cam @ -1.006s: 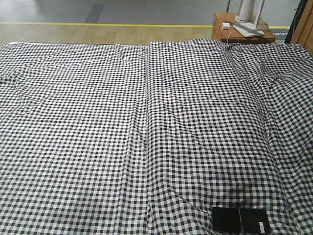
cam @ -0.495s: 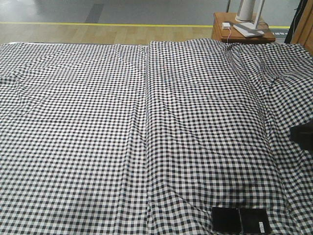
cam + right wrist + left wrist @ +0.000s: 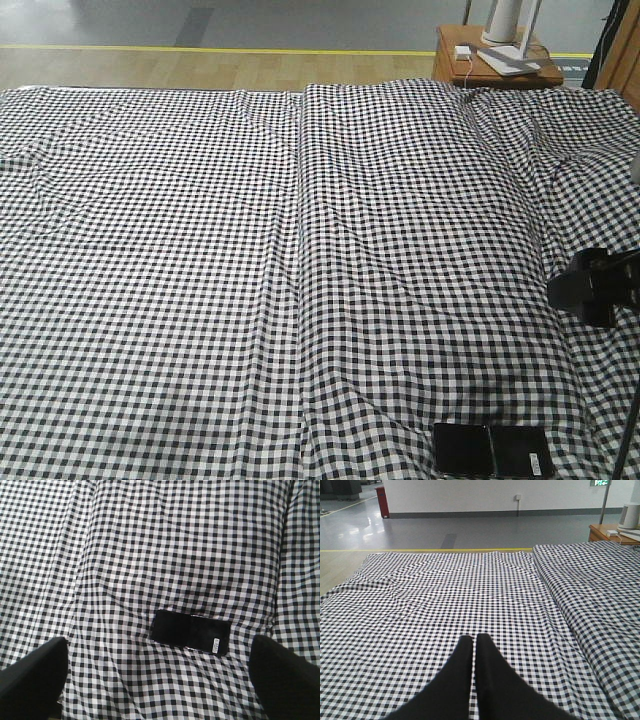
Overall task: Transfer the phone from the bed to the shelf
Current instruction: 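Move the right gripper down toward the black phone near the bed edge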
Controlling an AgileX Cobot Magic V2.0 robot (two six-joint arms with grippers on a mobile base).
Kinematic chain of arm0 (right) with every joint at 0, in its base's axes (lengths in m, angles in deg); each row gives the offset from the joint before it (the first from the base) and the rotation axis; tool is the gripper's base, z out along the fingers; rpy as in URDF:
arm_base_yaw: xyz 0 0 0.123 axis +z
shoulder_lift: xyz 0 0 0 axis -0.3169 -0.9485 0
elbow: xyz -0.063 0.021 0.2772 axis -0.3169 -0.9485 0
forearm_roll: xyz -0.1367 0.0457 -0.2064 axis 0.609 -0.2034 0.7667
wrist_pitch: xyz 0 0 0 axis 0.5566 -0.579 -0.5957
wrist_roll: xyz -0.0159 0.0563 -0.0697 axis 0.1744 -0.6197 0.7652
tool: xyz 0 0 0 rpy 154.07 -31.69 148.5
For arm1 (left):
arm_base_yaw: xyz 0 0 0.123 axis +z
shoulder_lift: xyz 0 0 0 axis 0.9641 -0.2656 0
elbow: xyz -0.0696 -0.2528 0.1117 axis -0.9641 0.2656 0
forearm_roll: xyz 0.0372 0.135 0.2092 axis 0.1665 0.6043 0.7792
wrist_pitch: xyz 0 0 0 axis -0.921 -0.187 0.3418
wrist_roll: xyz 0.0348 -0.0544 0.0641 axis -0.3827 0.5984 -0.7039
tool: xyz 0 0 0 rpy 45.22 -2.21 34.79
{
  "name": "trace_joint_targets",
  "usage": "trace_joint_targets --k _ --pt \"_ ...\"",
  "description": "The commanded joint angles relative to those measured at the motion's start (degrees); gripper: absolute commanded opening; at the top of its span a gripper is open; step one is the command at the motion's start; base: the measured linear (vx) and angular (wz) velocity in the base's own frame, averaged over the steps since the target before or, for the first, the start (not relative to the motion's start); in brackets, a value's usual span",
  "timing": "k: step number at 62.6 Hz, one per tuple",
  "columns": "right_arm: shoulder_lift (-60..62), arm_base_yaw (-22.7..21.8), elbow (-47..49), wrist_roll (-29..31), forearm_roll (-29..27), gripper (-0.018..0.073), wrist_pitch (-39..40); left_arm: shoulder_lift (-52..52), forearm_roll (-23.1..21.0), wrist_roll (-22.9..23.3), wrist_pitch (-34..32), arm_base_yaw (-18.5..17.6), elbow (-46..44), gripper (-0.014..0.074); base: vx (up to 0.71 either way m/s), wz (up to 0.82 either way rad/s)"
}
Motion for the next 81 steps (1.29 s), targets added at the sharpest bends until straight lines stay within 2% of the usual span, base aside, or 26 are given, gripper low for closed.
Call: trace_joint_targets --k 1,11,22,26,36,40,48,58,67,81 --pt "-0.18 -0.21 2.03 -1.13 1.34 0.069 3.61 0.48 -0.53 0.0 -3.99 0.02 0.41 0.0001 0.0 0.0" --pt "-2.22 -0.26 2.03 -7.41 7.55 0.0681 4.1 0.48 -0.53 0.0 -3.99 0.02 0.41 0.0001 0.0 0.0" --pt "-6.41 -1.51 2.03 -16.77 20.66 0.0664 4.19 0.48 -0.53 0.0 -3.99 0.02 0.41 0.0001 0.0 0.0" --pt "-8.65 -4.94 2.08 -19.76 22.92 0.0657 4.73 0.48 -0.53 0.0 -3.99 0.02 0.41 0.0001 0.0 0.0" --pt "-14.8 -16.74 2.09 -18.88 22.0 0.0637 6.12 0.48 -0.53 0.0 -3.99 0.02 0.41 0.0001 0.0 0.0" --pt "-17.54 -21.16 2.09 -16.22 20.13 0.0629 6.12 0.48 -0.53 0.0 -3.99 0.02 0.41 0.0001 0.0 0.0" --pt "-22.24 -28.58 2.09 -7.78 12.8 0.0622 6.12 0.48 -0.53 0.0 -3.99 0.02 0.41 0.0001 0.0 0.0" --pt "-29.01 -34.57 2.09 4.52 -1.3 0.0619 6.24 0.48 -0.53 0.0 -3.99 0.02 0.41 0.0001 0.0 0.0" --pt "-35.34 -36.88 2.09 15.4 -13.07 0.0611 4.92 0.48 -0.53 0.0 -3.99 0.02 0.41 0.0001 0.0 0.0" --pt "-46.51 -36.83 2.09 28.33 -29.02 0.0598 4.69 0.48 -0.53 0.0 -3.99 0.02 0.41 0.0001 0.0 0.0"
